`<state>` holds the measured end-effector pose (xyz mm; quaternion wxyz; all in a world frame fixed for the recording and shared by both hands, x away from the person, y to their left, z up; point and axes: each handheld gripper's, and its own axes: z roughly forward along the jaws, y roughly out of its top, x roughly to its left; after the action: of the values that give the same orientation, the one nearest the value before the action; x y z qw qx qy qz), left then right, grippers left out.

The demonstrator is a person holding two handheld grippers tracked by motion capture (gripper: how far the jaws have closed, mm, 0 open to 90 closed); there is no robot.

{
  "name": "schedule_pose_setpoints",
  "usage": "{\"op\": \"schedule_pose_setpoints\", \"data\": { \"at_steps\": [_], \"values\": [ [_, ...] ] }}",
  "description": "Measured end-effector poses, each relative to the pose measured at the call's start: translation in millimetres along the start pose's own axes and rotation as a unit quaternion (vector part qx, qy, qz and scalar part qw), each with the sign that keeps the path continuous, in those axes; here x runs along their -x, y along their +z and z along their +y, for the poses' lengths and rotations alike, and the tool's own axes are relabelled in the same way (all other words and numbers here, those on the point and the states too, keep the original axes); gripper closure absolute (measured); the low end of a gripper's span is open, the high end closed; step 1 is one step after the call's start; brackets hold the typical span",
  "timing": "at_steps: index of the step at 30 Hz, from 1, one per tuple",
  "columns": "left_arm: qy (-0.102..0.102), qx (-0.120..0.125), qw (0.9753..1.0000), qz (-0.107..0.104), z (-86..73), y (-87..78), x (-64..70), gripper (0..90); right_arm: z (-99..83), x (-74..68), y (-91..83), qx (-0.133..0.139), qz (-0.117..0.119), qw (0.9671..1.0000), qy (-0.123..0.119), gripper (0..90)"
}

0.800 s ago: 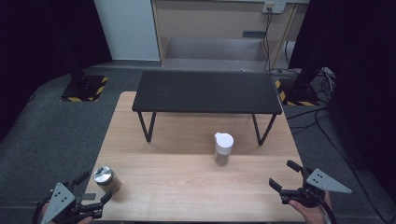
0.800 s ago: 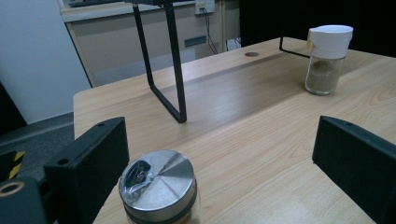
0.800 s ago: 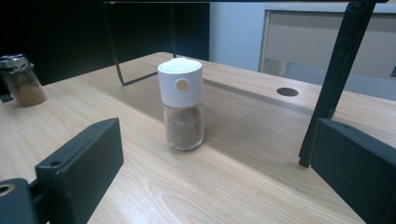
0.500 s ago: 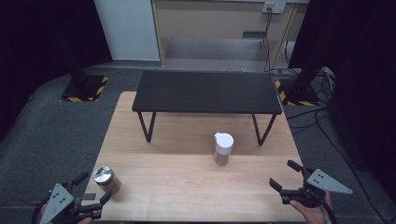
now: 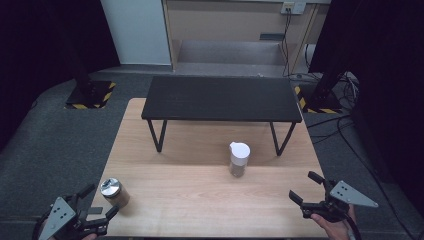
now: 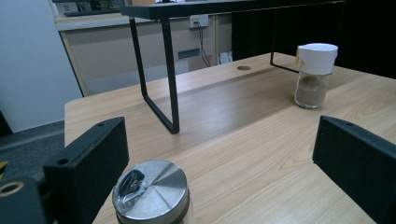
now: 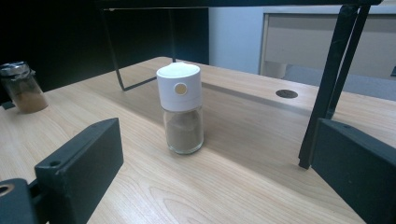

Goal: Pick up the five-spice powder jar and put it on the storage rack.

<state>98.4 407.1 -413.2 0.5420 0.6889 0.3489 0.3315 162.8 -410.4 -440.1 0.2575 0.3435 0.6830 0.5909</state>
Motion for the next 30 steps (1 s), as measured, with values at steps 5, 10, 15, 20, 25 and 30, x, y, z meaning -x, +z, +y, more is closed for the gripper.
{"op": "schedule_pose_setpoints", "data": {
  "at_steps": [5,10,15,20,25,30],
  "values": [
    [0.002,-0.002,1.0000,-0.001,1.1,0.8,0.8,2.4,-0.2,0.3,-0.2,0.000,0.000,1.0000,0.001,3.2],
    [0.002,0.002,1.0000,-0.001,2.3,0.7,3.5,2.1,-0.3,0.2,-0.1,0.000,-0.001,1.0000,0.001,3.3],
    [0.004,0.005,1.0000,-0.007,5.1,2.7,5.7,1.9,-0.1,0.2,0.3,0.000,-0.001,1.0000,0.001,3.3],
    [-0.007,0.013,0.9998,-0.012,5.2,2.0,4.3,1.5,-0.4,0.4,0.0,0.000,-0.002,1.0000,0.001,3.3],
    [-0.006,0.017,0.9998,-0.012,9.4,2.9,4.9,0.9,-0.2,0.4,0.4,-0.001,-0.001,1.0000,0.001,3.3],
    [0.000,0.017,0.9997,-0.018,15.8,2.9,3.4,0.9,-0.1,0.1,0.5,-0.001,-0.002,1.0000,0.001,3.3]
  ]
}}
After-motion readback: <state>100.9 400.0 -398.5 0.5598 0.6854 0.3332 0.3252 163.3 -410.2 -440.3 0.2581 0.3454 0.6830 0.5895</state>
